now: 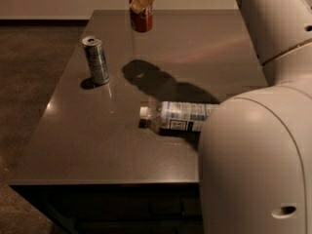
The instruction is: Pick coke can
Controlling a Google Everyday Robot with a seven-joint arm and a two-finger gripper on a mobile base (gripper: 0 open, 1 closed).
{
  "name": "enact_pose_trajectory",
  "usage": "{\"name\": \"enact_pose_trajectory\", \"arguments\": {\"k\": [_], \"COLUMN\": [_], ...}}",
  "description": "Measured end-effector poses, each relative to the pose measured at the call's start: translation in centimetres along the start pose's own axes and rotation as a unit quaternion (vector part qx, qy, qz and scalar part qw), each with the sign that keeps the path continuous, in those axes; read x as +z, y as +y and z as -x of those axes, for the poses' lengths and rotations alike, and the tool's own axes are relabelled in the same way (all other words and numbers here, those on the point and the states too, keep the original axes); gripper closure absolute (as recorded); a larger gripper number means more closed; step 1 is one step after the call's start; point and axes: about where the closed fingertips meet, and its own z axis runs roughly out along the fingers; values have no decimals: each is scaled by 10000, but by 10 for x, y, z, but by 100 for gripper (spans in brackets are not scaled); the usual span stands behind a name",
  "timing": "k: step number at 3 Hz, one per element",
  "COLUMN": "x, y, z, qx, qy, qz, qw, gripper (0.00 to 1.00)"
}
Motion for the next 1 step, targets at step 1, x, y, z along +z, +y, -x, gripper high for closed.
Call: {"name": "enact_pose_trajectory", "arguments": {"k": [1], "x": [-1], "y": [1], "z": [1], "qx": [-51], "qy": [4], "qz": [24], "qw": [10000], "gripper": [100]}}
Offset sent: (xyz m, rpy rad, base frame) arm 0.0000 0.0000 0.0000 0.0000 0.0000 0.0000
